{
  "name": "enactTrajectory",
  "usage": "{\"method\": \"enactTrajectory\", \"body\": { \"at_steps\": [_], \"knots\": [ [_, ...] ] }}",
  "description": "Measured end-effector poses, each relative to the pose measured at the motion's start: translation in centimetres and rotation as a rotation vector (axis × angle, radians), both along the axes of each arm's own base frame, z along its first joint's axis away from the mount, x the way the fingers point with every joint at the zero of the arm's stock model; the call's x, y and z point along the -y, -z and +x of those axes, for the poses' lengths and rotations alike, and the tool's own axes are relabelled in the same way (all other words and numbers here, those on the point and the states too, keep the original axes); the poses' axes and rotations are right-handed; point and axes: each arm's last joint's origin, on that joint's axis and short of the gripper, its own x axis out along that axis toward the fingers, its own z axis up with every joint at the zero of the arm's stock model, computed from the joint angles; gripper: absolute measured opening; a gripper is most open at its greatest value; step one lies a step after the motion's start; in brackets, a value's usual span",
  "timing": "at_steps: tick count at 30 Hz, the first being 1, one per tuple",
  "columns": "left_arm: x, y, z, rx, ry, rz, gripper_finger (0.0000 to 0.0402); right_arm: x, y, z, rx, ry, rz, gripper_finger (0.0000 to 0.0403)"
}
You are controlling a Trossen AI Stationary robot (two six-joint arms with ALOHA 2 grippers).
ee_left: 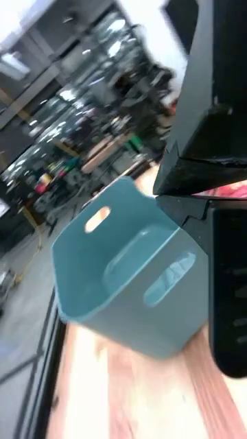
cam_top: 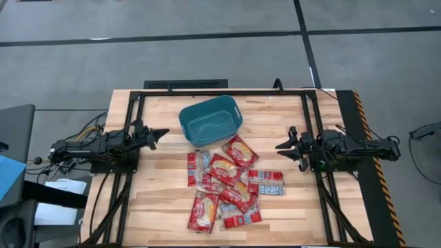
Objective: Sort popcorn bags into baskets
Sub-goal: Put the red popcorn bag into the blue bin
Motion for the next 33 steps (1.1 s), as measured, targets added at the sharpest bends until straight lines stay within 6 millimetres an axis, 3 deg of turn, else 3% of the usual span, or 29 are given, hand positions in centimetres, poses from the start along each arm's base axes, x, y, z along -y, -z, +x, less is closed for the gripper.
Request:
{"method": "enactTrajectory", "body": {
  "at_steps": [7, 11, 16, 22, 27, 33],
  "knots": [
    [-0.3, 0.0, -0.2, 0.061, -0.143, -0.088, 0.0000, 0.0, -0.4, 0.0, 0.021, -0.017, 0.264, 0.0123],
    [-0.6, 0.0, -0.5, 0.096, -0.252, -0.121, 0.0000, 0.0, -0.4, 0.0, 0.022, -0.019, 0.282, 0.0123],
    [-0.6, -0.1, -0.5, 0.177, -0.268, -0.213, 0.0000, 0.1, -1.1, -0.2, 0.072, -0.020, 0.323, 0.0123],
    [-0.6, -0.7, -0.5, 0.254, -0.228, -0.239, 0.0006, 0.8, -4.2, -1.0, 0.286, 0.151, 0.323, 0.0129],
    [-0.4, -2.6, -0.7, 0.367, -0.151, -0.133, 0.0058, 1.3, -7.9, -2.0, 0.369, 0.284, 0.214, 0.0164],
    [-0.3, -4.5, -1.3, 0.462, -0.108, 0.001, 0.0162, 1.7, -11.1, -1.1, 0.161, 0.335, 0.163, 0.0239]
  ]
}}
